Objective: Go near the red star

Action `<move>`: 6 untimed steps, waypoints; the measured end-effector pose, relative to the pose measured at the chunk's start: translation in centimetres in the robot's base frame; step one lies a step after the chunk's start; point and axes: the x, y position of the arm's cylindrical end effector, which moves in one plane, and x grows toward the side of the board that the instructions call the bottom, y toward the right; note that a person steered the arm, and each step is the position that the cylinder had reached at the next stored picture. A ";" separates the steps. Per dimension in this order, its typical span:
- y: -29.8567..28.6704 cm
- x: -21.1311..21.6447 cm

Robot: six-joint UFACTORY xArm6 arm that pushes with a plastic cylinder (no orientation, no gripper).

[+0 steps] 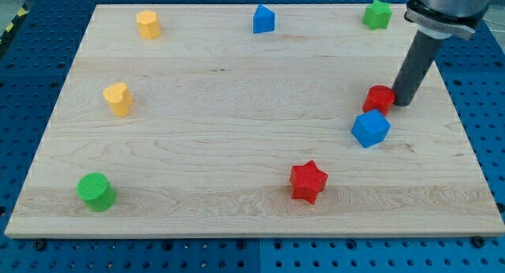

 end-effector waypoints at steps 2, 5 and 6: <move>0.0 5.2; -2.1 13.3; -5.3 15.2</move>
